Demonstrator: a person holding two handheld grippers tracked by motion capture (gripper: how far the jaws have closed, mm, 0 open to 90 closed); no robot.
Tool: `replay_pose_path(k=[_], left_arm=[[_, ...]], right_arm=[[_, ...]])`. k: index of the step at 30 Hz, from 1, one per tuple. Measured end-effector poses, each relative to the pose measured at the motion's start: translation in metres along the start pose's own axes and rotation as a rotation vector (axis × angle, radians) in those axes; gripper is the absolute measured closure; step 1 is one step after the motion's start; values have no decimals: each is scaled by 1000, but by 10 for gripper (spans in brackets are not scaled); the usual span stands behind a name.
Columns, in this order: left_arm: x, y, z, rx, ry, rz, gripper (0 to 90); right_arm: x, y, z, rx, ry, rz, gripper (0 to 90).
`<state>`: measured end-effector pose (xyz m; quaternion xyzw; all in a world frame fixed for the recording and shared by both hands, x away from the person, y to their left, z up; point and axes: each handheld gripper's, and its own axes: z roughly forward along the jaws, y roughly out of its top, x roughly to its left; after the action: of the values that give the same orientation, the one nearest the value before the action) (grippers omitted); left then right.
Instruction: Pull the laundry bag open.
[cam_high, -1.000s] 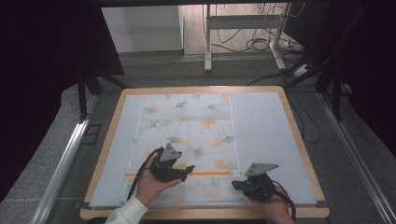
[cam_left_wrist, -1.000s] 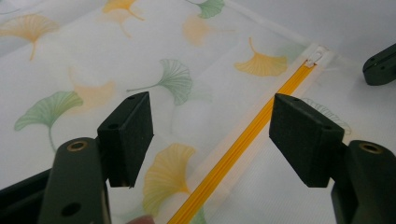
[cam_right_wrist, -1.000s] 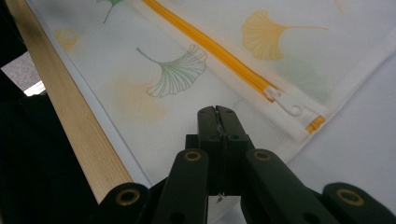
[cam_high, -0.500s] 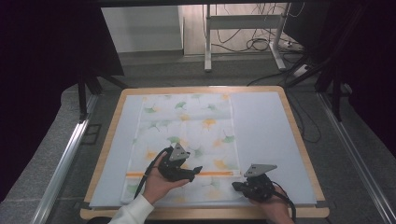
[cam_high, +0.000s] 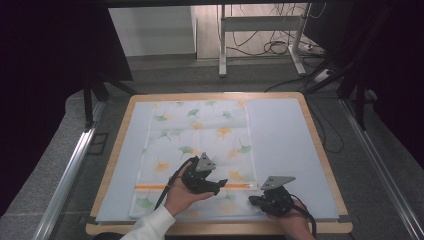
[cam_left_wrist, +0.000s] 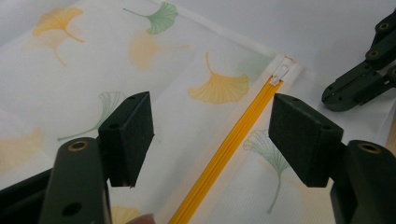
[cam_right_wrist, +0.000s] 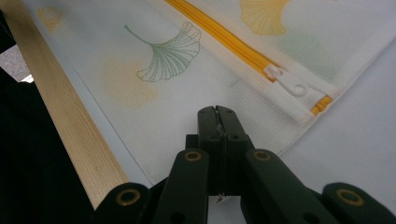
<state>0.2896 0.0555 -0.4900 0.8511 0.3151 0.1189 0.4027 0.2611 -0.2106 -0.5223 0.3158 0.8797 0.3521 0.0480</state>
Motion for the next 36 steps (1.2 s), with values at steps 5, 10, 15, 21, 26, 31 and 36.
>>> replay_pose_path(k=[5, 10, 15, 21, 26, 31, 36], left_arm=[[-2, 8, 6, -12, -26, -19, 309], [-5, 16, 18, 0, -39, -19, 314], [-12, 25, 33, 27, -51, 8, 319], [-23, 33, 49, 52, -69, 49, 335], [-30, 36, 62, 63, -76, 58, 344], [-32, 39, 73, 110, -82, 100, 375], [-36, 39, 80, 124, -109, 102, 445]], right_arm=[[0, 0, -1, 3, 0, -1, 890], [-1, -1, 0, -2, 6, -3, 890], [0, -2, -1, -3, 2, 7, 891], [-1, -2, -1, -2, 7, 6, 891], [0, -2, -1, -3, 0, 0, 891], [-1, -2, -1, -3, 4, 1, 891], [-1, -2, -1, -4, 2, 2, 891]])
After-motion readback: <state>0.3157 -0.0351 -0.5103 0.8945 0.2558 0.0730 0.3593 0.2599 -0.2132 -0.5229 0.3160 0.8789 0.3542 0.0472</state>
